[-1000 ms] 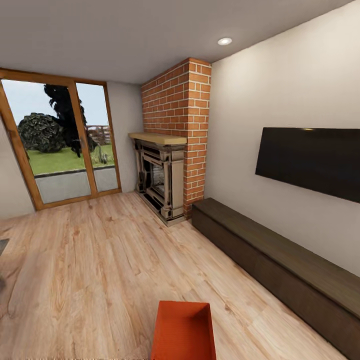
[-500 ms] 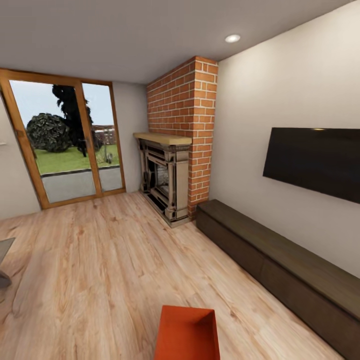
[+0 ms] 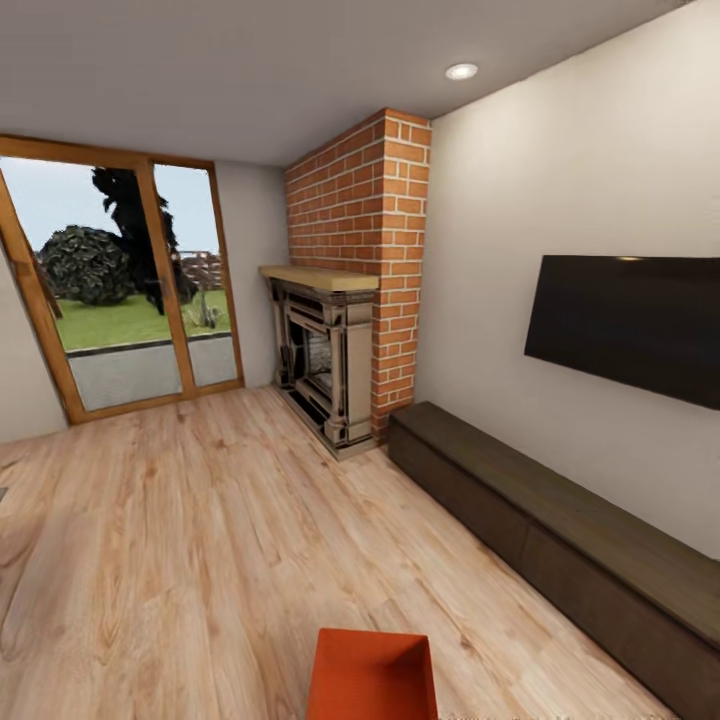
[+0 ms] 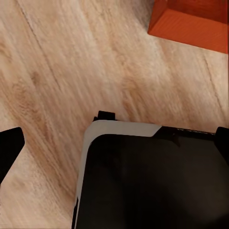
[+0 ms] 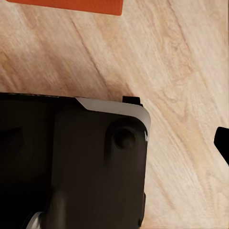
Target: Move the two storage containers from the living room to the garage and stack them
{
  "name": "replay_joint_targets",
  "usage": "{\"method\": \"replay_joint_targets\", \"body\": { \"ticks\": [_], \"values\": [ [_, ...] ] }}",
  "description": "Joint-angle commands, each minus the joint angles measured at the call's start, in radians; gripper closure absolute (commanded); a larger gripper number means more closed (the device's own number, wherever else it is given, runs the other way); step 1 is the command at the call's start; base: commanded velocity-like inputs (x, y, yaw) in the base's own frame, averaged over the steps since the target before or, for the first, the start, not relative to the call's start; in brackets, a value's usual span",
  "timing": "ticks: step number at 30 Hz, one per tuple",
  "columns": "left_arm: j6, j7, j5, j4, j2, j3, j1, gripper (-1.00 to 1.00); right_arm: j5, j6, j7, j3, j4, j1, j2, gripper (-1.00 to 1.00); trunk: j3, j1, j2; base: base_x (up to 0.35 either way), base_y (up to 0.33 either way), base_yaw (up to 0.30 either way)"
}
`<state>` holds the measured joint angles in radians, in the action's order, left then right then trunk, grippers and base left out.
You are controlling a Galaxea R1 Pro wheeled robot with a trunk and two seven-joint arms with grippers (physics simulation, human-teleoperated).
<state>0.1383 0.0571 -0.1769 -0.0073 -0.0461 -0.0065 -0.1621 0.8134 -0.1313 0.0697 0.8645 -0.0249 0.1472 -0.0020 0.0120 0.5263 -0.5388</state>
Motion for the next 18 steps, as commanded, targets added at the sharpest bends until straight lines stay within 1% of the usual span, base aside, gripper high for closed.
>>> {"method": "replay_joint_targets", "body": {
  "ticks": [1,6,11,18],
  "values": [
    [0.003,0.006,-0.010,0.001,0.000,-0.001,-0.001,-1.00,0.011,-0.004,0.007,0.007,-0.003,0.001,0.000,-1.00,0.001,0.000,-0.001,0.007,0.000,-0.213],
    [0.003,0.006,-0.011,0.001,-0.001,-0.001,-0.001,-1.00,0.012,-0.004,0.007,0.005,-0.003,0.002,0.000,-1.00,0.001,0.000,-0.001,0.003,0.000,-0.230],
    [0.003,0.006,-0.012,0.001,-0.001,-0.001,-0.001,-1.00,0.011,-0.004,0.007,0.005,-0.003,0.002,0.000,-1.00,0.001,0.000,-0.001,0.028,0.000,-0.022],
    [0.003,0.006,-0.012,0.001,-0.001,-0.001,-0.001,-1.00,0.010,-0.003,0.007,0.005,-0.003,0.002,0.000,-1.00,0.001,0.000,-0.001,0.217,0.000,-0.003]
  ]
}}
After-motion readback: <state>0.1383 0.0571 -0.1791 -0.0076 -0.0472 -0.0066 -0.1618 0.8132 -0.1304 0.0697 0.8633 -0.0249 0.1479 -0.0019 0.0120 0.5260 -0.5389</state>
